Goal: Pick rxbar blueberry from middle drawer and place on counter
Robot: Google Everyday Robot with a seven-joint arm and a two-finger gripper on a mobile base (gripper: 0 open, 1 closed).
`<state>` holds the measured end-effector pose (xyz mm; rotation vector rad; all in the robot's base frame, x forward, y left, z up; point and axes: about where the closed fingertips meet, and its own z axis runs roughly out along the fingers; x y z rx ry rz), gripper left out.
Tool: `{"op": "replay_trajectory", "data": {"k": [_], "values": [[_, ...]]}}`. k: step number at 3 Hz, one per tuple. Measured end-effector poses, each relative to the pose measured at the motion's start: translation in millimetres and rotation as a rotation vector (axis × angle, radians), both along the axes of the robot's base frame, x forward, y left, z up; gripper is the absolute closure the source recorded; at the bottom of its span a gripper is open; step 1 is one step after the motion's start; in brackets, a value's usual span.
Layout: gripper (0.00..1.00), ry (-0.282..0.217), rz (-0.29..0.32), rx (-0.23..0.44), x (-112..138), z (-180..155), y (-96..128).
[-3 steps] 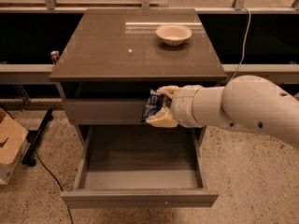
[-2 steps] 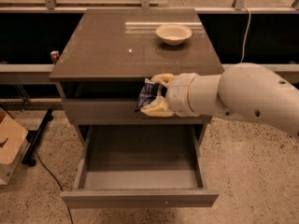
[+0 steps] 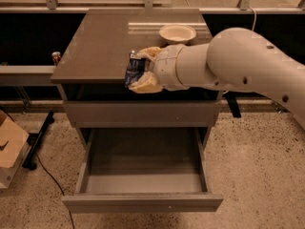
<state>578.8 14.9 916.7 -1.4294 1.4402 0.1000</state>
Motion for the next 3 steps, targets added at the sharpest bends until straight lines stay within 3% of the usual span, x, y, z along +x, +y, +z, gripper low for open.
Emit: {"op": "replay_trajectory", "data": {"k": [2,3], "values": [[1.0,0.0,-0.004,-0.002,78,24,15],[0.83,0.019,-0.042,0.023,117,23,10]]}}
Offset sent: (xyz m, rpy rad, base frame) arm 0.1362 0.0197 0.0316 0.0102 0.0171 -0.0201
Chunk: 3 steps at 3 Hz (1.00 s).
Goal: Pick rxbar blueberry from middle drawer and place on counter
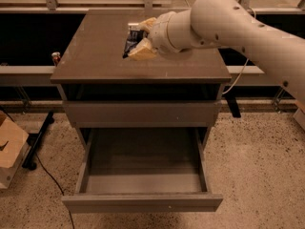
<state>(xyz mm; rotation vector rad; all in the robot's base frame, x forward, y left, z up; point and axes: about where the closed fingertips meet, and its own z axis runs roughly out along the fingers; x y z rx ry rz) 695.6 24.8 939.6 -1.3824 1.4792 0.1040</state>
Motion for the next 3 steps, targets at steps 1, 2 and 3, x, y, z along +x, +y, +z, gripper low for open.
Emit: {"op": "replay_trajectory", "data": {"k": [1,2,3], "values": [[0.6,0.032,-0.046,0.023,35,-4,-12],[0.37,0.068,-0.088,0.034,66,-12,-31],[0.06,0.064,-0.086,0.035,67,-10,-29]]}}
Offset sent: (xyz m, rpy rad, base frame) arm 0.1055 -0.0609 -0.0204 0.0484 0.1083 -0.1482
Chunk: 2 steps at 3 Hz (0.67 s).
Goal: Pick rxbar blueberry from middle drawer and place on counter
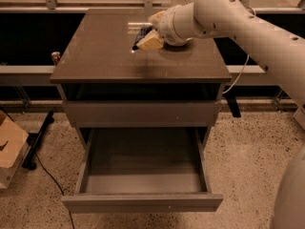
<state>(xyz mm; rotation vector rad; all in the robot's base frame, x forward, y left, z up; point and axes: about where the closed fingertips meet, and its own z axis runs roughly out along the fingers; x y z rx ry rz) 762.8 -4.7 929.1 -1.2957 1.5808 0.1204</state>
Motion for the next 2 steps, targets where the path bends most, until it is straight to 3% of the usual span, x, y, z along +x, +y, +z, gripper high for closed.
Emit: {"op": "replay_trajectory", "data": {"k": [2], "values": [[0.0,0.001,0.002,0.0,0.1,-0.5,1.1]]}}
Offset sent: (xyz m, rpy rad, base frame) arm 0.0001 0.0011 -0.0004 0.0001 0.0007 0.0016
